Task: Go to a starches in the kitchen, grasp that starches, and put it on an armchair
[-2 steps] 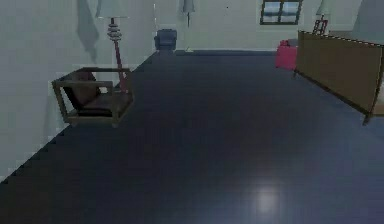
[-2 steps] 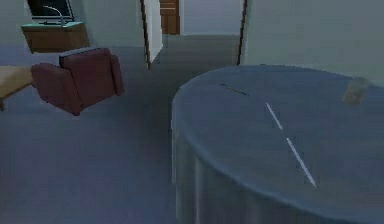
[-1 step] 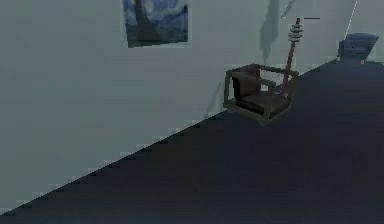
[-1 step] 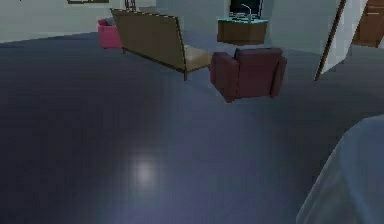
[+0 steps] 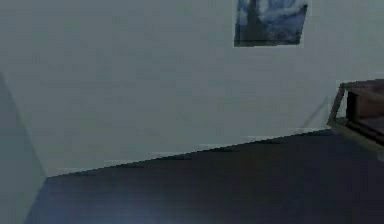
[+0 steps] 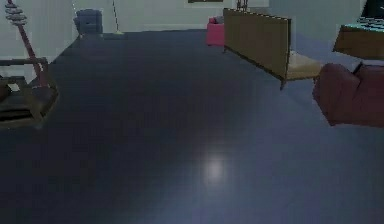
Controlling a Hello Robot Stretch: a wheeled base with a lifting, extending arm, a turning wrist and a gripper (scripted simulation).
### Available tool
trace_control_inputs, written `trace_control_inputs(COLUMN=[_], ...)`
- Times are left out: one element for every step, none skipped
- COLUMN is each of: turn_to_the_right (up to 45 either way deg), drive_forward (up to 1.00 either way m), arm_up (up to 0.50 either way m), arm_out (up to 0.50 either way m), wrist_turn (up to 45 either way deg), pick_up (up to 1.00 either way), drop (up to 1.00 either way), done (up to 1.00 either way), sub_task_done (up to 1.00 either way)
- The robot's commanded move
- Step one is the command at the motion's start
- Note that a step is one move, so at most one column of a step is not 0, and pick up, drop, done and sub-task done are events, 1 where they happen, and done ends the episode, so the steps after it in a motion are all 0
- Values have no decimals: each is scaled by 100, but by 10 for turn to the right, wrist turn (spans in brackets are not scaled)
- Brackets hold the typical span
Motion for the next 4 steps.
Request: trace_control_inputs(turn_to_the_right=[0,450,240,0], drive_forward=[20,0,0,15], arm_up=[0,0,0,0], arm_out=[0,0,0,0], wrist_turn=[0,0,0,0], pick_up=[0,0,0,0], drop=[0,0,0,0], done=[0,0,0,0], sub_task_done=[0,0,0,0])
